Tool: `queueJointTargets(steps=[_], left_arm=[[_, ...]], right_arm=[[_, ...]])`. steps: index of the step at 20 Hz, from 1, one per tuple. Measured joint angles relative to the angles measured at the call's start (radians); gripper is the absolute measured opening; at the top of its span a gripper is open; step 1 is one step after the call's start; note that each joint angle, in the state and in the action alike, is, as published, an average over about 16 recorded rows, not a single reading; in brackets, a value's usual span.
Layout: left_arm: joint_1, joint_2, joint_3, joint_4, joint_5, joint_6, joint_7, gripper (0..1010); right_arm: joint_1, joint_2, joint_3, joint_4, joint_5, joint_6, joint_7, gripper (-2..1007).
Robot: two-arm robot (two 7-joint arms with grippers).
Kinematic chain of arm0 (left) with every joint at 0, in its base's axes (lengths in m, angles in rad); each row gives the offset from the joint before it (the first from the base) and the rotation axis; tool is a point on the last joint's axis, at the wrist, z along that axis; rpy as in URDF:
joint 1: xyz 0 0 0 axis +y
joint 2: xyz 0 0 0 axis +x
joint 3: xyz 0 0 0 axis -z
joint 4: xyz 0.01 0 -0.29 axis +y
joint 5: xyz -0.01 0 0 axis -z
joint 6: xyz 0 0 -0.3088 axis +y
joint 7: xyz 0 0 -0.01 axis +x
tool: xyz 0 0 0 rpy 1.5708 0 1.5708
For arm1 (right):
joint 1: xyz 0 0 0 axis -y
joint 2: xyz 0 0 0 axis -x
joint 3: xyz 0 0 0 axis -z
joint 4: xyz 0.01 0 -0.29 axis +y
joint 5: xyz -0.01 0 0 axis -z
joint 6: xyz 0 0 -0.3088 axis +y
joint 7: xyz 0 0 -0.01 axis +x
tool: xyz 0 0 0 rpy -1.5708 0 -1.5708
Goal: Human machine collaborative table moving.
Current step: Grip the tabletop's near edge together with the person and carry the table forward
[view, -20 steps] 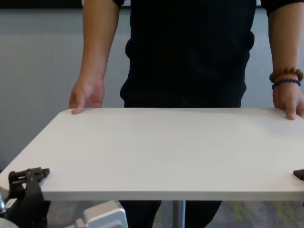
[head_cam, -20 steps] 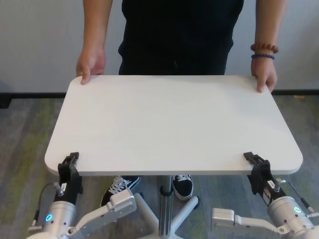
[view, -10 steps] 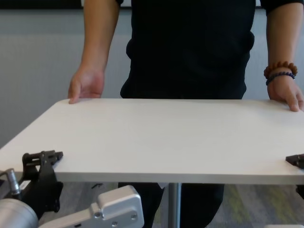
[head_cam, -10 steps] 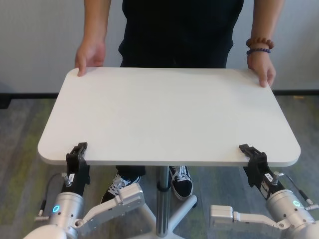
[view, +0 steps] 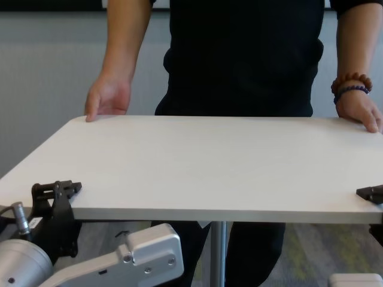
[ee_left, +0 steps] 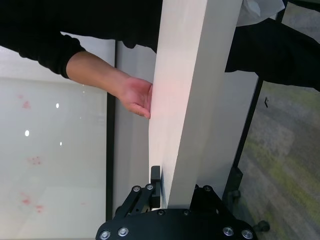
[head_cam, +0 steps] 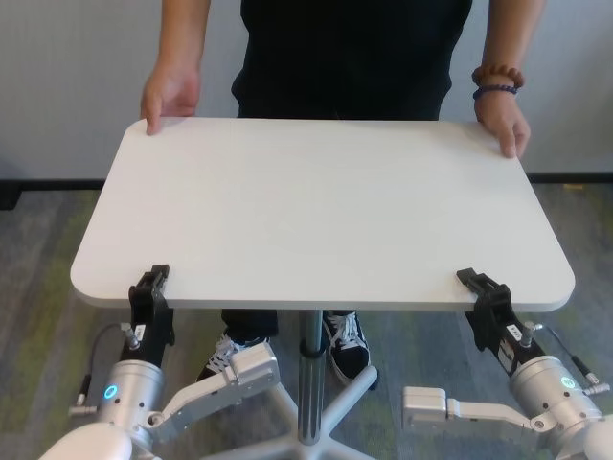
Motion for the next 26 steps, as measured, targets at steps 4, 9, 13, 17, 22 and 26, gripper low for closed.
queueJointTargets(steps=[4, 9, 13, 17, 22, 26], left_arm=[[-0.009, -0.010, -0.009, 0.020, 0.009, -0.003, 0.002, 252], [-0.024, -0.025, -0.021, 0.052, 0.018, -0.010, 0.005, 253], [-0.040, -0.039, -0.030, 0.081, 0.025, -0.017, 0.009, 254], [-0.058, -0.054, -0.037, 0.108, 0.032, -0.024, 0.011, 254], [-0.083, -0.074, -0.042, 0.143, 0.043, -0.035, 0.014, 254], [-0.101, -0.090, -0.047, 0.170, 0.051, -0.043, 0.014, 253]], right_arm=[[0.012, -0.012, 0.005, 0.021, -0.007, -0.014, -0.004, 211], [0.032, -0.030, 0.009, 0.055, -0.014, -0.033, -0.011, 211], [0.052, -0.046, 0.011, 0.084, -0.019, -0.048, -0.018, 211], [0.073, -0.060, 0.012, 0.114, -0.022, -0.062, -0.025, 211], [0.099, -0.073, 0.009, 0.149, -0.024, -0.074, -0.035, 211], [0.117, -0.081, 0.004, 0.174, -0.025, -0.080, -0.042, 211]])
